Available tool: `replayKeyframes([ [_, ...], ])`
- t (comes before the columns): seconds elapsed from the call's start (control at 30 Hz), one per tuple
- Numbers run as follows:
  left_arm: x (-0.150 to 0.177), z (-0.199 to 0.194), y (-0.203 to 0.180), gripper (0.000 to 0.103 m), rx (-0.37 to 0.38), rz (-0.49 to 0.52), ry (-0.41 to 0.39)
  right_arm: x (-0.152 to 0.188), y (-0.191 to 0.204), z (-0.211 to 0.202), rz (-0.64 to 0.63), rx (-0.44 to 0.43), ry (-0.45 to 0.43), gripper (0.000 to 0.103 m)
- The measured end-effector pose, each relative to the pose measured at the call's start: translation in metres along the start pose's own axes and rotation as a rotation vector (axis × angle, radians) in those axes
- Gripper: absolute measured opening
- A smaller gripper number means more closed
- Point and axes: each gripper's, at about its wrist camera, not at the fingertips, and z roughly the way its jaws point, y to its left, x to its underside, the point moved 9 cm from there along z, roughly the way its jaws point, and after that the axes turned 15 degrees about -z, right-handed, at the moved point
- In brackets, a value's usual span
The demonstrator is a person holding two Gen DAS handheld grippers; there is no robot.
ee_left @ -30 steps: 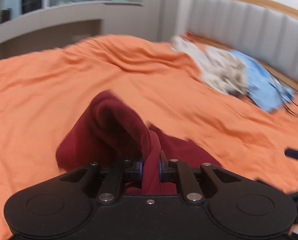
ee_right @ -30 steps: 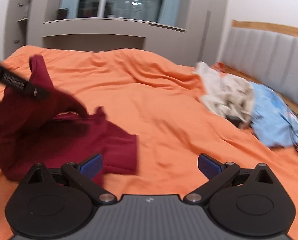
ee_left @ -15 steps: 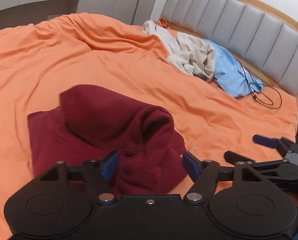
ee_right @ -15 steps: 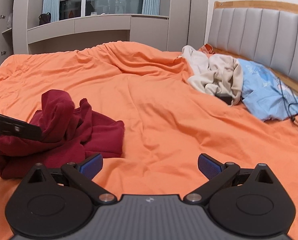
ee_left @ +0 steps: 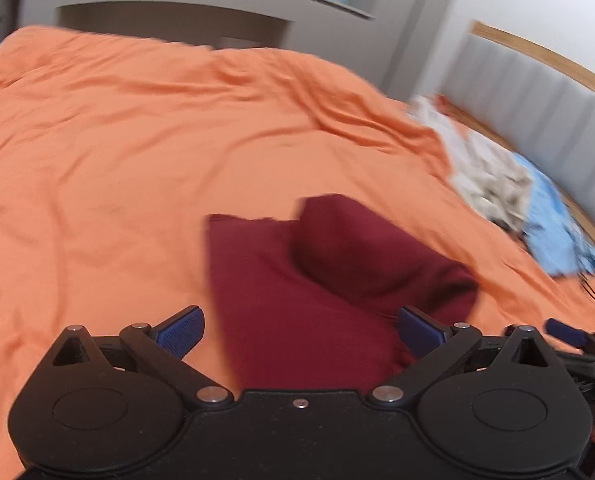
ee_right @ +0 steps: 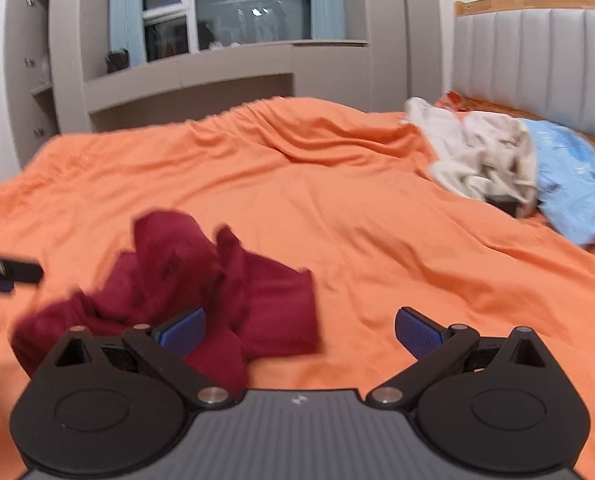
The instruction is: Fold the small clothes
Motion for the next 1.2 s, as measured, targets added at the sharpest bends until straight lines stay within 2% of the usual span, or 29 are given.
replayKeyframes([
  [0.07,-0.003,0.003,0.018,0.102,-0.073,-0.02,-0.007,-0.016,0.007,0.01,0.006,-0.048,-0.019,0.103],
  [0.13,-0.003,0.008,0.033,0.102,-0.117,-0.04,0.006,-0.031,0.02,0.024,-0.002,-0.108,-0.024,0.103],
  [0.23,0.002,0.017,0.047,0.103,-0.129,-0.062,0.043,-0.049,0.038,0.05,-0.021,-0.187,-0.004,0.103],
  [0.3,0.007,0.021,0.051,0.103,-0.119,-0.082,0.056,-0.057,0.044,0.07,-0.02,-0.203,0.024,0.103],
  [0.4,0.009,0.026,0.052,0.103,-0.116,-0.096,0.066,-0.055,0.046,0.098,-0.002,-0.183,0.104,0.103],
  [0.5,0.016,0.027,0.051,0.103,-0.122,-0.077,0.057,-0.041,0.036,0.11,-0.005,-0.091,0.167,0.103],
  [0.7,0.026,0.033,0.049,0.103,-0.109,-0.054,0.065,0.003,0.005,0.097,0.011,-0.001,0.226,0.103],
  [0.77,0.031,0.037,0.048,0.103,-0.1,-0.052,0.076,0.014,-0.002,0.091,0.038,-0.011,0.24,0.103],
  [0.83,0.035,0.038,0.048,0.103,-0.098,-0.052,0.078,0.017,-0.008,0.084,0.071,-0.03,0.225,0.103],
  [0.97,0.037,0.04,0.049,0.103,-0.097,-0.058,0.077,0.0,-0.008,0.075,0.084,-0.071,0.146,0.103],
  [1.2,0.036,0.044,0.047,0.103,-0.107,-0.049,0.087,-0.024,0.014,0.101,0.106,-0.19,0.085,0.101],
])
